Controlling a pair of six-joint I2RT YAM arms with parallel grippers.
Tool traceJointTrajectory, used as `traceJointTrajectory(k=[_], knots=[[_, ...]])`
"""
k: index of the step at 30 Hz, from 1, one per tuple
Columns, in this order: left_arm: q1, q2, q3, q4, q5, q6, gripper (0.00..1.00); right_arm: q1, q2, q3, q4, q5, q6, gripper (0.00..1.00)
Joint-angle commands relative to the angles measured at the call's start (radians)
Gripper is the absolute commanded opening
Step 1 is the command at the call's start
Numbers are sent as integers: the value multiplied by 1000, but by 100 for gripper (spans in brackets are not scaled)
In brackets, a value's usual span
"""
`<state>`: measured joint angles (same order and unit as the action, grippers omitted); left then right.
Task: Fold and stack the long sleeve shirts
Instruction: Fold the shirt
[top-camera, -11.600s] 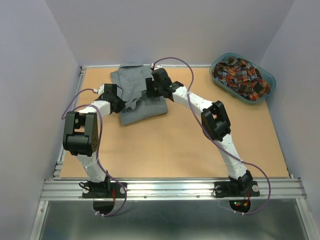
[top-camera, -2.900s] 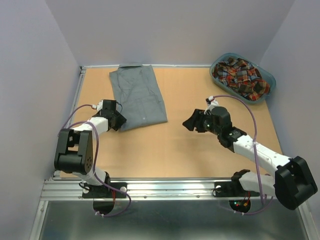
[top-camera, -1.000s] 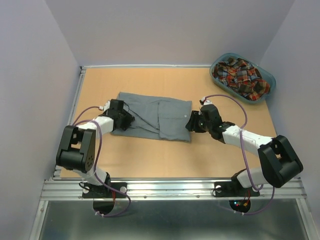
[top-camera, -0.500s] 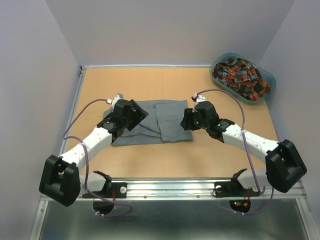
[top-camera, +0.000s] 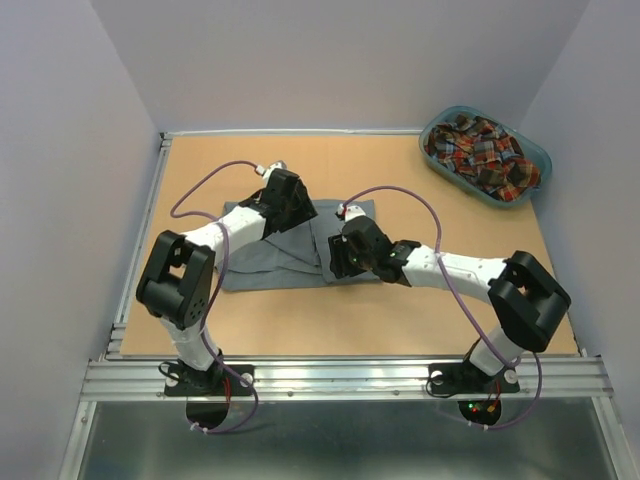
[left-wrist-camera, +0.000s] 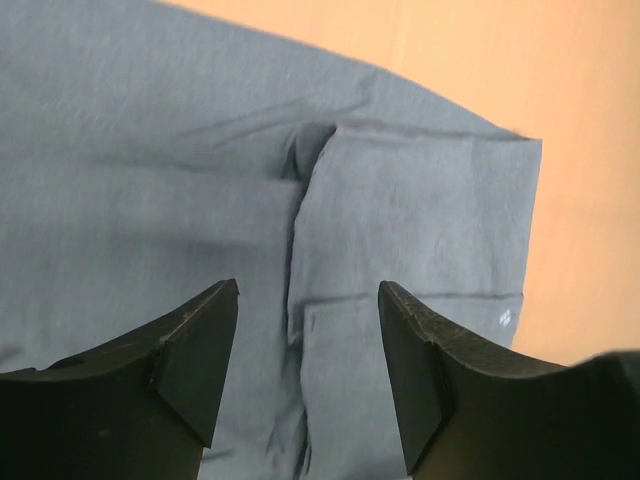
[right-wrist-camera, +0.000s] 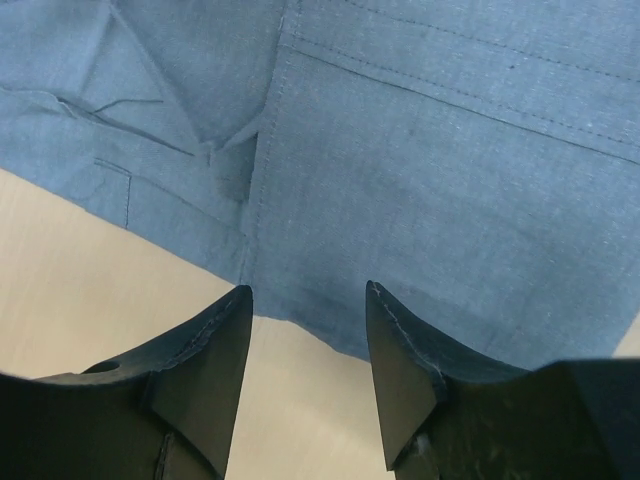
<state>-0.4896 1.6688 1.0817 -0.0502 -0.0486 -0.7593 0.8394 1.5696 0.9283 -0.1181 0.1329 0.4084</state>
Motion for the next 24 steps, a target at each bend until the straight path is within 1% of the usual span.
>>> traceJointTrajectory(k=[1,4,5,7,8,13,14,16,17,18,19,20,22,23,24], knots=[[-3,68,110,3,-10,84,68,30,39,90,11,60,26,54],[-4,138,155,-14,-10,97,65,47,66,109,11,63,30,54],[-4,167,164,-16,-10,101,63,58,82,119,11,63,33,54],[-3,190,179,-22,-2,103,61,67,101,129,9,62,36,54],[-4,210,185,-22,1,103,58,76,116,136,9,63,36,54],[-4,253,199,-22,12,103,48,98,165,147,9,79,41,54],[-4,262,202,-23,13,103,44,101,187,147,9,83,43,54],[-4,270,207,-23,15,104,38,102,204,142,9,108,50,53],[-4,273,210,-23,15,104,33,104,211,139,9,119,52,51],[-4,276,211,-23,12,106,29,102,217,138,8,129,50,49],[-4,278,215,-23,10,109,26,104,228,132,8,142,50,44],[-4,278,216,-23,9,113,19,105,227,127,6,157,52,36],[-4,278,225,-25,9,120,16,105,211,122,8,162,50,27],[-4,278,230,-25,6,124,12,107,201,122,8,165,47,23],[-4,278,234,-28,3,126,11,109,190,124,8,168,44,18]])
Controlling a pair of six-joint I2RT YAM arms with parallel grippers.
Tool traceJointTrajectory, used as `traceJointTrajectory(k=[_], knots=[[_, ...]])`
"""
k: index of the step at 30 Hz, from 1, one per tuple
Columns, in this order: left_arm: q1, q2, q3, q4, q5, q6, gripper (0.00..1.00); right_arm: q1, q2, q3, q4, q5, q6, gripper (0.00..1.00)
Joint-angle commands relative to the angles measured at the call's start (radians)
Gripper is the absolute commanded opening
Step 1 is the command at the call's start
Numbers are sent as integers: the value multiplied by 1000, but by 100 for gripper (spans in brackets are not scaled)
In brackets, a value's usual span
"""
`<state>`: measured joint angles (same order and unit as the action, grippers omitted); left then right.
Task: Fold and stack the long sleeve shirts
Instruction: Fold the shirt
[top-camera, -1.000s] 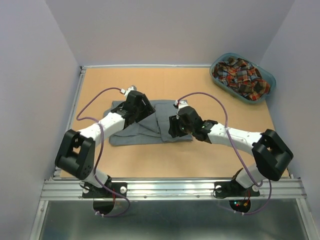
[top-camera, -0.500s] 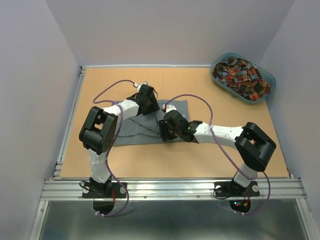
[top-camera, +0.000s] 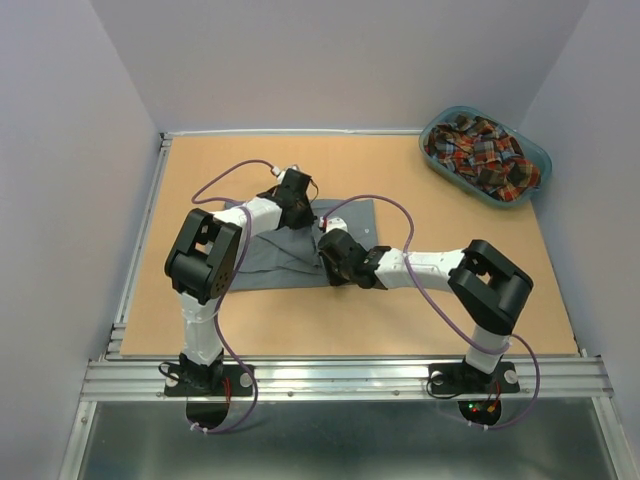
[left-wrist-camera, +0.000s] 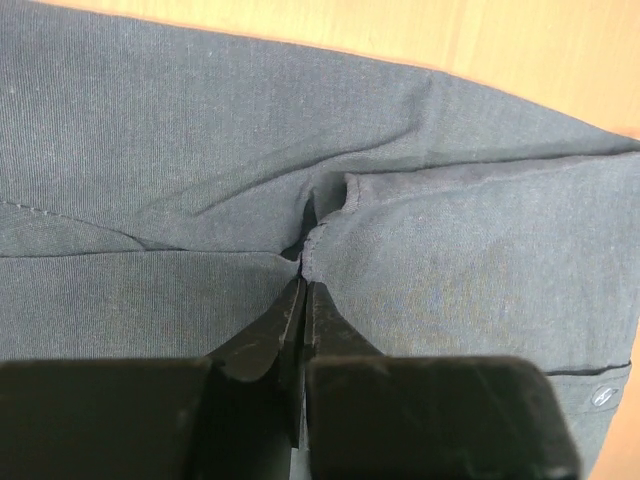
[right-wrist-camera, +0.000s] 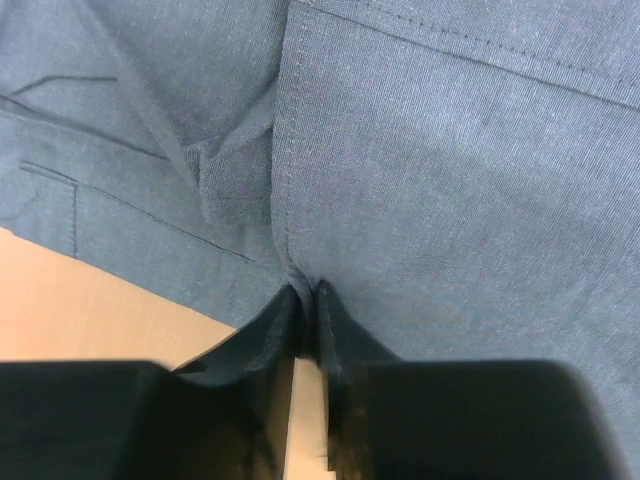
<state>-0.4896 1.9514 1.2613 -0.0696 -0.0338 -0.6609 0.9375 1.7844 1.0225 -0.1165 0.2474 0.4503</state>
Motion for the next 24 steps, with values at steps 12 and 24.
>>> traceJointTrajectory(k=[12,24], knots=[[-4,12,202,-87,-49,87,9,11,-137,106,-29,-19,-1,2],[19,-14,133,-130,-89,41,46,11,-126,111,-32,-27,14,2]])
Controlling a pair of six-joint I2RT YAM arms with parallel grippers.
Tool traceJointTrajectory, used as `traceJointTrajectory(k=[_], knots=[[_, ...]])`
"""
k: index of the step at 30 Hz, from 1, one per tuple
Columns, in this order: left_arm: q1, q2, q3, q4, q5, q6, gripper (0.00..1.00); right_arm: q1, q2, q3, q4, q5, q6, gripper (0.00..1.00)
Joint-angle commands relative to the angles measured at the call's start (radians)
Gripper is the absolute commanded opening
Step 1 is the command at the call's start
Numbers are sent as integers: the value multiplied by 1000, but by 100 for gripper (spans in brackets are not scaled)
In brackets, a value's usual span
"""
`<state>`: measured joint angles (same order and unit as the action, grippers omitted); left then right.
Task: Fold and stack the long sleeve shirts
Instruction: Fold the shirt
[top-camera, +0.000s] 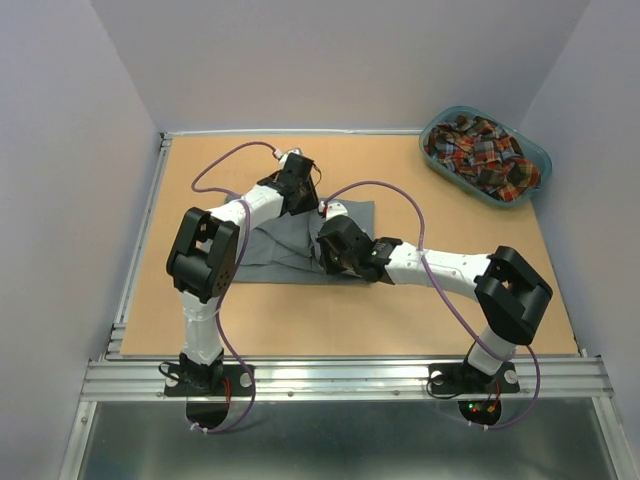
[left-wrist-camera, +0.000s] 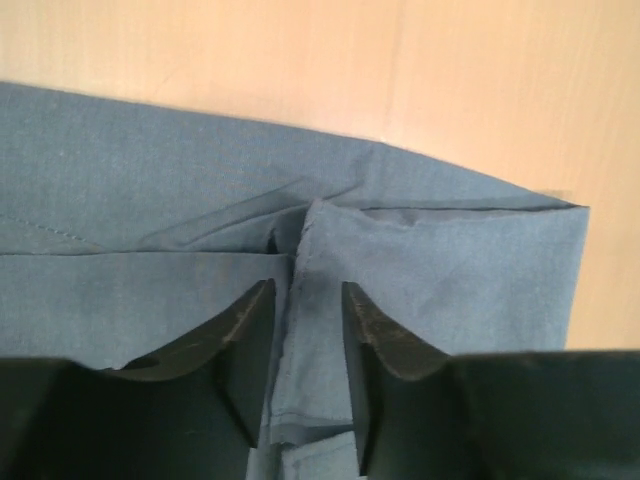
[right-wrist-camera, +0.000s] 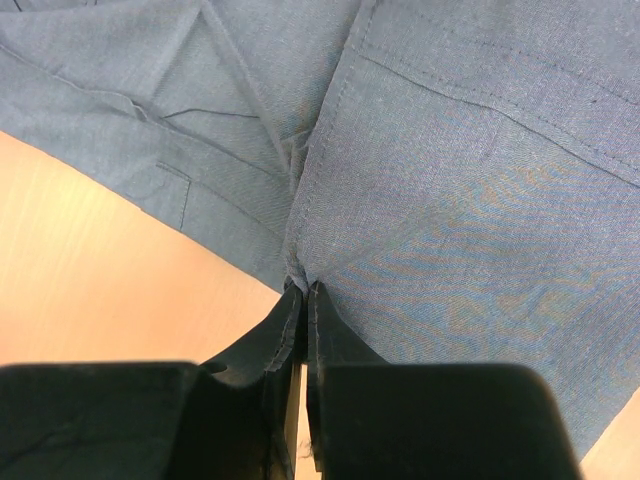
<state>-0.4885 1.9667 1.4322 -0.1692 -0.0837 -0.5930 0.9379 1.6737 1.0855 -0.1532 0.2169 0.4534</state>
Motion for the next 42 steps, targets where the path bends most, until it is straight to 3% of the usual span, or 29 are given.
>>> traceJointTrajectory(k=[1,5,9,18,29,35,42], knots=[[25,-41,-80,-24,-45,-40,48,10,-9,45,4,6,14,2],[82,-109,-197,29,-27,-97,55,10,21,45,4,-8,25,2],[100,-152,-266,63,-2,-126,55,10,20,63,4,-22,22,2],[99,-175,-374,109,-1,-209,40,10,-2,102,4,-86,39,2],[71,-210,-423,143,-11,-267,40,10,83,82,40,-114,125,3],[68,-218,-444,158,-4,-274,40,10,155,-10,216,-123,183,3],[68,-278,-457,163,19,-261,44,10,172,-49,287,-134,196,19]])
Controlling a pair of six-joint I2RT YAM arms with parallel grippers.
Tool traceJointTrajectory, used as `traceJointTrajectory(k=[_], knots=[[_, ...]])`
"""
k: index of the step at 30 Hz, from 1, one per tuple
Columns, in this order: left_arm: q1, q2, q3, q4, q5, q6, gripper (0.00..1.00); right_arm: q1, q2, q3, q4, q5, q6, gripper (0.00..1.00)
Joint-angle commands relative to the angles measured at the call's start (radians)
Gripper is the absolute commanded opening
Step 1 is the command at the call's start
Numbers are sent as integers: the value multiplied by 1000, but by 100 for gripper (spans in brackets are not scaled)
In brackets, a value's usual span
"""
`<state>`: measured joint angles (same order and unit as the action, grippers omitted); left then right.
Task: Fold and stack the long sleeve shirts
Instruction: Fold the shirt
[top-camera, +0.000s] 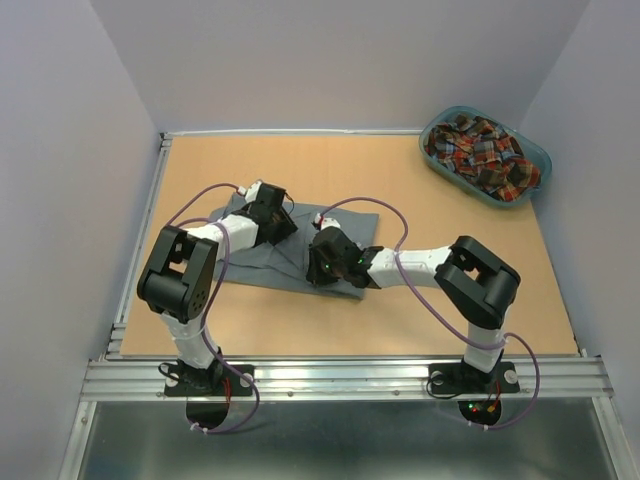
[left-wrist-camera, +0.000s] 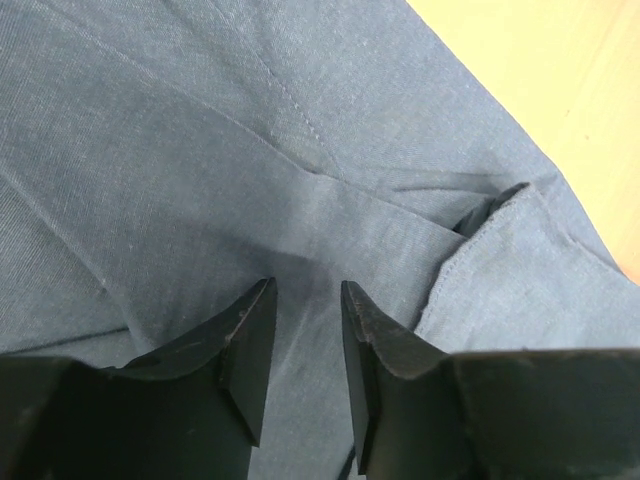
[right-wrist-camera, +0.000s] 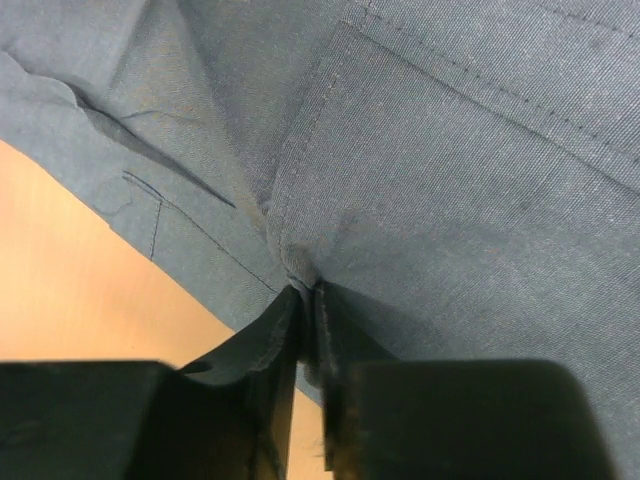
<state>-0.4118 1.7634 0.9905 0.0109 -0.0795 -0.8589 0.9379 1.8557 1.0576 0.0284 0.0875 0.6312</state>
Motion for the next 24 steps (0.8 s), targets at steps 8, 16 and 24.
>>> traceJointTrajectory(k=[8,16,24], knots=[[-9,-209,-19,-5,27,-3,56,9,-137,-25,105,9,-27,59],[-22,-366,-47,-69,24,-32,61,-23,-312,-83,15,129,-103,69],[-227,-397,-79,-123,75,-8,43,-238,-472,-257,1,-159,-59,62]])
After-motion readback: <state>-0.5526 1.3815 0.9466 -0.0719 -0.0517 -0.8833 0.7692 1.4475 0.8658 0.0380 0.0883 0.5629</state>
